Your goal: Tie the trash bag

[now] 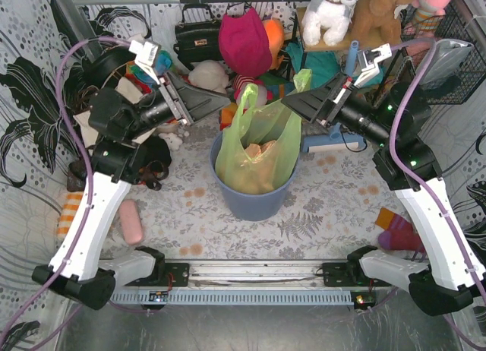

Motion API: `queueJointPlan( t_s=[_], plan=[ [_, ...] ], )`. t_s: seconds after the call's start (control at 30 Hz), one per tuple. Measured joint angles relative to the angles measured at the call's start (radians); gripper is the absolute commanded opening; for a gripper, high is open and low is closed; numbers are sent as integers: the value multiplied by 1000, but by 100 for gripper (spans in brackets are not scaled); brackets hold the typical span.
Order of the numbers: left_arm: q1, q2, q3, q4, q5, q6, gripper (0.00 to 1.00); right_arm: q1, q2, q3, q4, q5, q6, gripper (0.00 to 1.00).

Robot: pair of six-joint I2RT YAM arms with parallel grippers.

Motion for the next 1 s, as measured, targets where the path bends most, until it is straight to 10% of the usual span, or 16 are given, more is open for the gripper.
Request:
queueJointPlan(
  t_s=[0.37,0.53,0.9,1.0],
  plan=[
    [-71,196,52,311,219,-151,79,0,-38,-37,-13,7,0,91],
    [-89,254,76,450,279,-256,48,0,-45,-48,-13,14,1,91],
    [-90,308,241,291,289,-153,47,0,-52,-50,-13,14,0,90],
    [-90,327,266,237,287,-128,35,0,-56,-50,-13,18,1,75]
  ],
)
